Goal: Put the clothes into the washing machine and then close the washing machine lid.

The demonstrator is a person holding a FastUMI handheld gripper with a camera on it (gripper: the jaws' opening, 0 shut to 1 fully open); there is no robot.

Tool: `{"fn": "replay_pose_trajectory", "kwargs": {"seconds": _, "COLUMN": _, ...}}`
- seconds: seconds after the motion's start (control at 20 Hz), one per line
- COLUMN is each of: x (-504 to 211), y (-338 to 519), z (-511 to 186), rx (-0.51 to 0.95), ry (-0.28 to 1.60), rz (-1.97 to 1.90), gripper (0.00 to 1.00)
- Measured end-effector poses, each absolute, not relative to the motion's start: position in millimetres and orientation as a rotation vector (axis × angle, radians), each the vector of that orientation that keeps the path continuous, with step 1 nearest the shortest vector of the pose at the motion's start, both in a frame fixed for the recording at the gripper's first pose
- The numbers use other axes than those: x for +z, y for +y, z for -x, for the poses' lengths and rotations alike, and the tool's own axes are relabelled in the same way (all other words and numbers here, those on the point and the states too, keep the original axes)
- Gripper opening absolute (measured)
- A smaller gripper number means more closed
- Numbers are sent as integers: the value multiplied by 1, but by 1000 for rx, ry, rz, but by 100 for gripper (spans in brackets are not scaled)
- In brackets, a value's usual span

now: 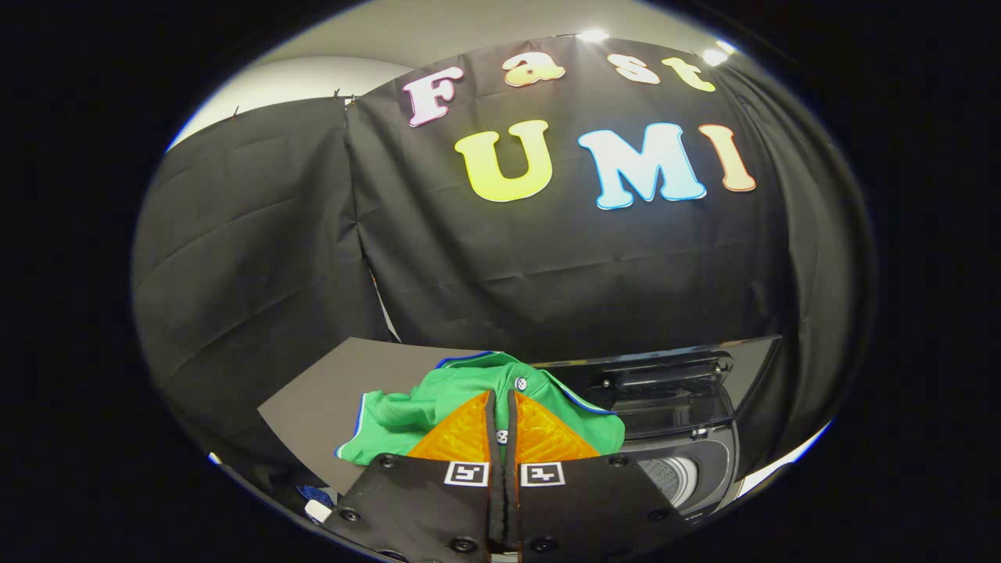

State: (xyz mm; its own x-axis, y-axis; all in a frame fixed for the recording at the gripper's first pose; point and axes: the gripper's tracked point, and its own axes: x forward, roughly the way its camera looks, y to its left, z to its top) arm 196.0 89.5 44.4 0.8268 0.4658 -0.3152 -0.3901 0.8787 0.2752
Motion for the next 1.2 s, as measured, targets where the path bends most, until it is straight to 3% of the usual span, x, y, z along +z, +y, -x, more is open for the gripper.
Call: {"fn": "replay_pose_trajectory", "kwargs": {"seconds": 1.2, "x": -65, "y": -33, "z": -210, "rx": 301, "ry": 527, "rz": -175, "gripper": 1}}
